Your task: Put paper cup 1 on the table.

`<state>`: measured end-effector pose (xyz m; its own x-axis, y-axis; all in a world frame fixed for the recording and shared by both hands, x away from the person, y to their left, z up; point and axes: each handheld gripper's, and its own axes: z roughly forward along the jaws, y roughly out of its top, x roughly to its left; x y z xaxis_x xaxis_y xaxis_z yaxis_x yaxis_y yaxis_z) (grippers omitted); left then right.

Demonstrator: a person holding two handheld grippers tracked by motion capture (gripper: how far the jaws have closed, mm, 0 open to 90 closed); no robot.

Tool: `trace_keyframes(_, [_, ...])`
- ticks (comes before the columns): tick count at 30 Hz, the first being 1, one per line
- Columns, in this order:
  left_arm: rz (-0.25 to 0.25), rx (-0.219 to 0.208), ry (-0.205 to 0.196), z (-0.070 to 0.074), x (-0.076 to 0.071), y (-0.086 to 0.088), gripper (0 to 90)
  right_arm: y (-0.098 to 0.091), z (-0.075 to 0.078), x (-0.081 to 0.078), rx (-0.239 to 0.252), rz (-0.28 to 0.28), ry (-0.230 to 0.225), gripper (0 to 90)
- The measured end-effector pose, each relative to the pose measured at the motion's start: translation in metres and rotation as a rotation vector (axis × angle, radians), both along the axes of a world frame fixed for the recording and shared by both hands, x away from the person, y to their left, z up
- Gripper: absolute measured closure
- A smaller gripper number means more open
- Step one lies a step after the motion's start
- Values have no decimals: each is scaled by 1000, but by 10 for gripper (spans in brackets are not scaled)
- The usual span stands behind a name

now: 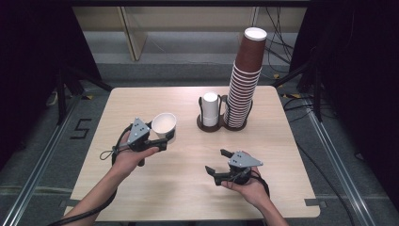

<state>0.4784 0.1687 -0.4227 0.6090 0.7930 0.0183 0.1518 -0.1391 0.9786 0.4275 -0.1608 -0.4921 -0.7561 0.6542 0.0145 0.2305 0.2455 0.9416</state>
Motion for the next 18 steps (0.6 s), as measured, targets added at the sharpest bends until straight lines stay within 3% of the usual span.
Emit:
trace_keyframes(1, [0, 0, 0, 0, 0, 0, 266, 0, 0, 0, 0, 0, 0, 157])
trace_keyframes(3, [53, 19, -6, -2, 10, 11, 266, 1, 0, -2, 6, 3, 15, 157])
trace_keyframes(4, [70, 11, -5, -2, 14, 15, 266, 0, 0, 0, -10, 6, -16, 158])
trace_keyframes(5, [92, 7, -4, -3, 17, 19, 267, 2, -1, -2, 11, -7, 7, 158])
trace_keyframes(9, [160, 7, -18, -3, 27, 33, 266, 1, -2, -1, -16, 14, -3, 158])
trace_keyframes(10, [179, 4, -17, -3, 30, 36, 266, 2, -2, -2, -7, 7, 15, 158])
trace_keyframes(11, [198, 3, -15, -4, 32, 39, 266, 3, -3, -2, 9, -4, 12, 159])
trace_keyframes(12, [217, -6, 0, -6, 34, 41, 266, 2, -3, 1, -5, 5, -14, 159])
trace_keyframes(14, [254, -7, 4, -8, 38, 46, 266, 2, -3, -1, 1, 4, 29, 159])
trace_keyframes(17, [331, -6, 14, -13, 44, 54, 266, 3, -3, -2, 1, -1, 34, 160])
trace_keyframes(18, [359, -3, 17, -16, 47, 57, 267, 2, -4, 0, 5, 8, 6, 160])
